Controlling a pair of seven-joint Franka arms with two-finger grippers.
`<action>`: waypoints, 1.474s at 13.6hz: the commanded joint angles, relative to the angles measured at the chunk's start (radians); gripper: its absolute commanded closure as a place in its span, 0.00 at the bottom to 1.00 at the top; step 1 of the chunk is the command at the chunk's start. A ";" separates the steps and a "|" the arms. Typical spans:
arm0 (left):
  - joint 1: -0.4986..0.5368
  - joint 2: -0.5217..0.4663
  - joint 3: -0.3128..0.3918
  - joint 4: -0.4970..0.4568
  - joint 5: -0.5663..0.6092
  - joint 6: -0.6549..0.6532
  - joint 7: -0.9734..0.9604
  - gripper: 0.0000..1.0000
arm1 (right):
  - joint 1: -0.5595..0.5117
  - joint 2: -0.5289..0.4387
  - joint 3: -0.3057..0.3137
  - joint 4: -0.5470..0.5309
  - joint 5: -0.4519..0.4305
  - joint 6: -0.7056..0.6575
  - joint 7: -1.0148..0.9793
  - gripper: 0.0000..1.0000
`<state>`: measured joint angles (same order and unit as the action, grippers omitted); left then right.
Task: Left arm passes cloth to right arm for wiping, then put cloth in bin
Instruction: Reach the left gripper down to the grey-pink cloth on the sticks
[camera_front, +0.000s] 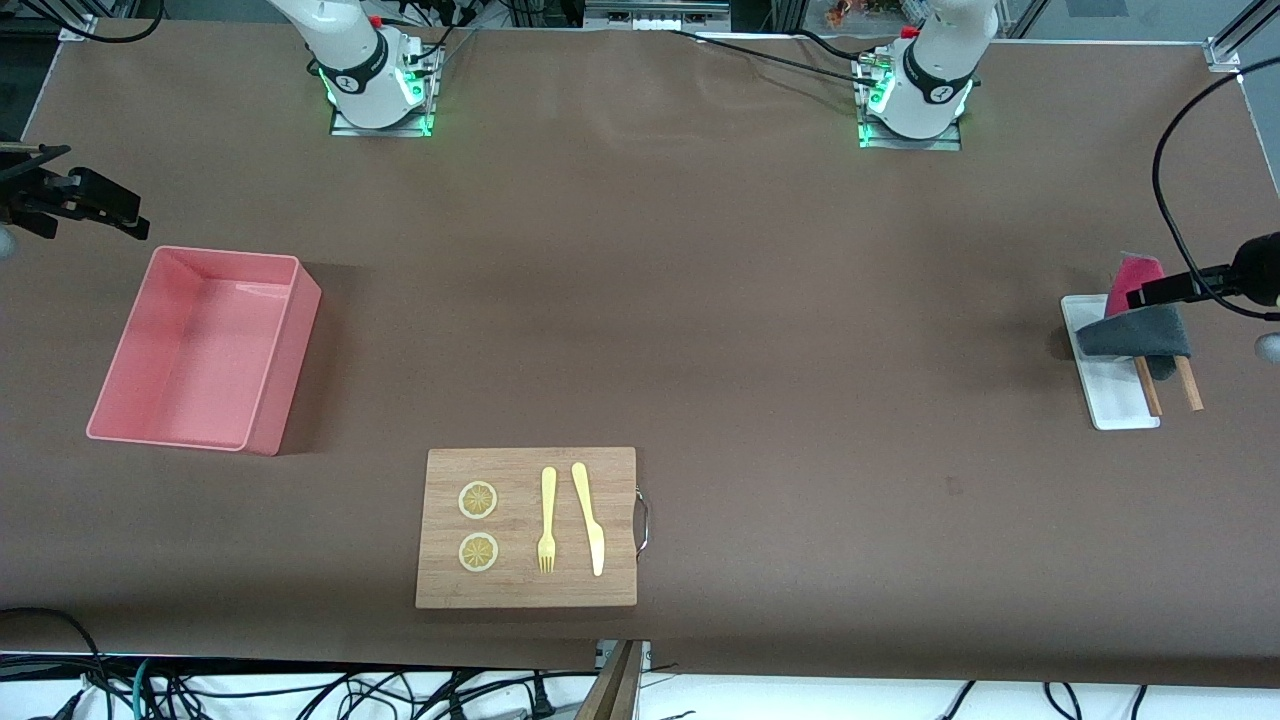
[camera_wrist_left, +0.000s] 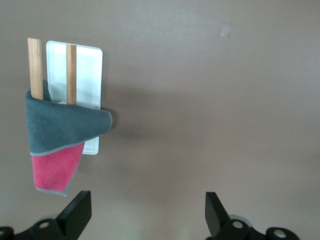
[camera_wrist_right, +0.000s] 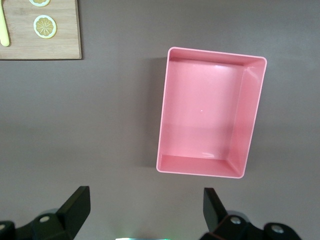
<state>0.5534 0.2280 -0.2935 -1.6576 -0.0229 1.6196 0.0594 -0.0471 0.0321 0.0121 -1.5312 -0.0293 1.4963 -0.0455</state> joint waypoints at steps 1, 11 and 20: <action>0.038 0.147 -0.003 0.131 0.037 -0.015 0.097 0.00 | -0.005 0.006 0.000 0.019 0.017 -0.007 0.004 0.00; 0.135 0.375 0.022 0.216 0.193 0.089 0.227 0.00 | -0.005 0.008 0.000 0.019 0.019 -0.007 0.003 0.00; 0.152 0.399 0.022 0.202 0.225 0.097 0.220 0.48 | -0.005 0.008 -0.003 0.019 0.022 -0.005 0.007 0.00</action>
<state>0.7042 0.6230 -0.2643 -1.4731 0.1774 1.7284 0.2659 -0.0477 0.0323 0.0098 -1.5311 -0.0241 1.4963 -0.0443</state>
